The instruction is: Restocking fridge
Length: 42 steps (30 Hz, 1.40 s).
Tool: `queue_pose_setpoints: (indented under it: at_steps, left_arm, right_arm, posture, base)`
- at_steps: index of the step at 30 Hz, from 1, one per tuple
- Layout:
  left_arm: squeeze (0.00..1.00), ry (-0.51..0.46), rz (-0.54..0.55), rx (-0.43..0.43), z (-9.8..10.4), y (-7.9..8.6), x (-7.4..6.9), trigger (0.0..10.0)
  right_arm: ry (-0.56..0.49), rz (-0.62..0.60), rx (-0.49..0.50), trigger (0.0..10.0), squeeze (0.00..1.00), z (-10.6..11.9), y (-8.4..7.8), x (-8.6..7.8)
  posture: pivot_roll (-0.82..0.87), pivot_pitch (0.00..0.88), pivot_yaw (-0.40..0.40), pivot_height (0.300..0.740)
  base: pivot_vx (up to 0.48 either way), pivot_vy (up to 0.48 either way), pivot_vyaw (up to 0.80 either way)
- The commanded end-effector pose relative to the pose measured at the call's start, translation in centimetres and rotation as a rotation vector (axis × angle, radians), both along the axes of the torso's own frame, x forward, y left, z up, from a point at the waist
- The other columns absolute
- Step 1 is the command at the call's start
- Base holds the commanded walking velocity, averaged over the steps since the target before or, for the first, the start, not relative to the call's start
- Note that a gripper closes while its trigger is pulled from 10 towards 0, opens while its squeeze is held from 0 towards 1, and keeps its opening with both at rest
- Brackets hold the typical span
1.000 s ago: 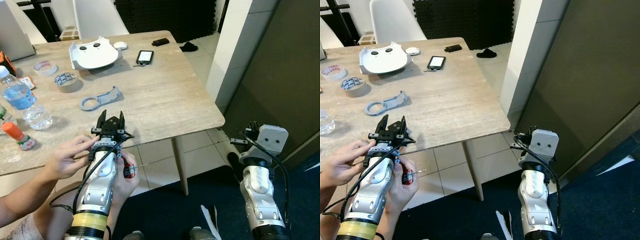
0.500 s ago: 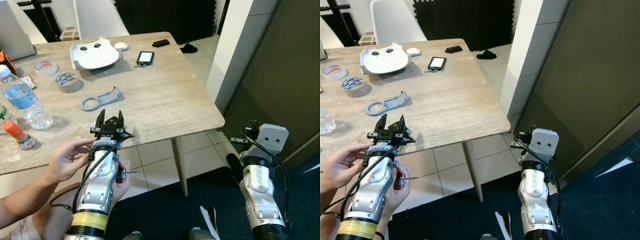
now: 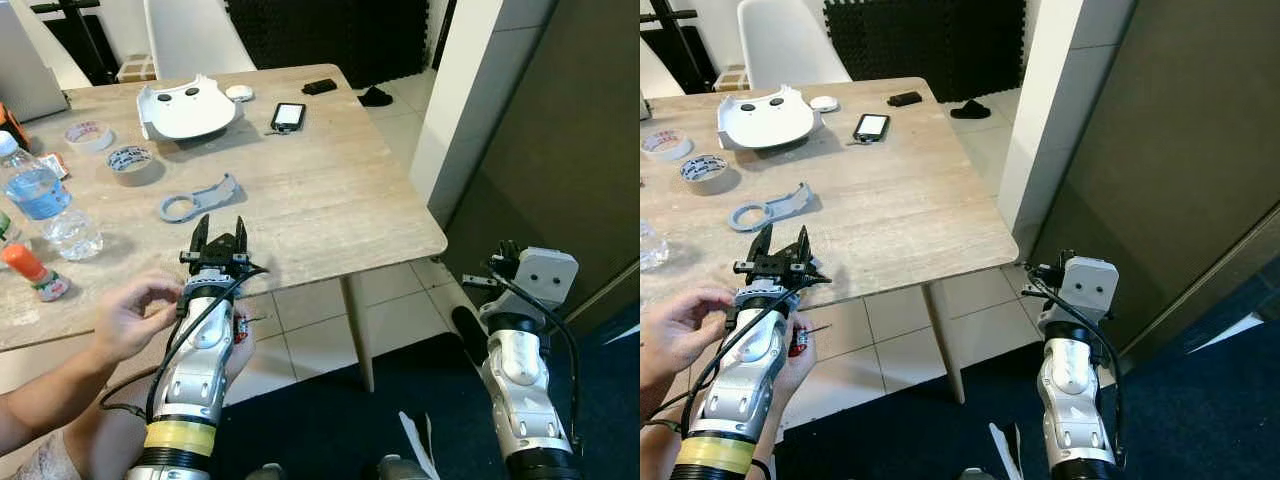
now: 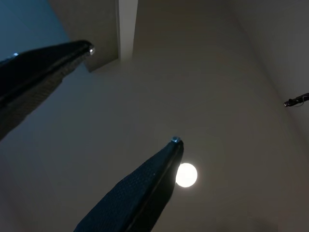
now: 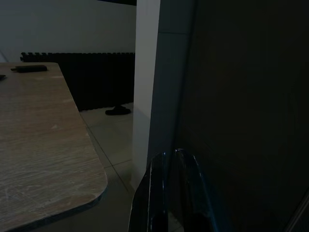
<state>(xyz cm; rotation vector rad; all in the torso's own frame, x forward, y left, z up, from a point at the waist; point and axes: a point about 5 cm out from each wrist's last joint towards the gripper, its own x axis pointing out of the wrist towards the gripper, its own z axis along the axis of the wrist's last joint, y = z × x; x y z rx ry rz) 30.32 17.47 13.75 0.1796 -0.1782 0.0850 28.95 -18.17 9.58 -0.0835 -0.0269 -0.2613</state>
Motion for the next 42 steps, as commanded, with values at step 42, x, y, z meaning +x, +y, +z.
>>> queue_pose_setpoints:
  at_steps: [42]
  left_arm:
    - [0.0, 0.014, -0.011, -0.013, -0.52, -0.62, 0.19, 10.0]
  right_arm:
    - [0.007, -0.005, 0.0, 10.0, 0.0, 0.02, -0.44, 0.11]
  posture:
    - [0.0, 0.072, -0.039, 0.74]
  base:
    - [0.0, 0.0, 0.0]
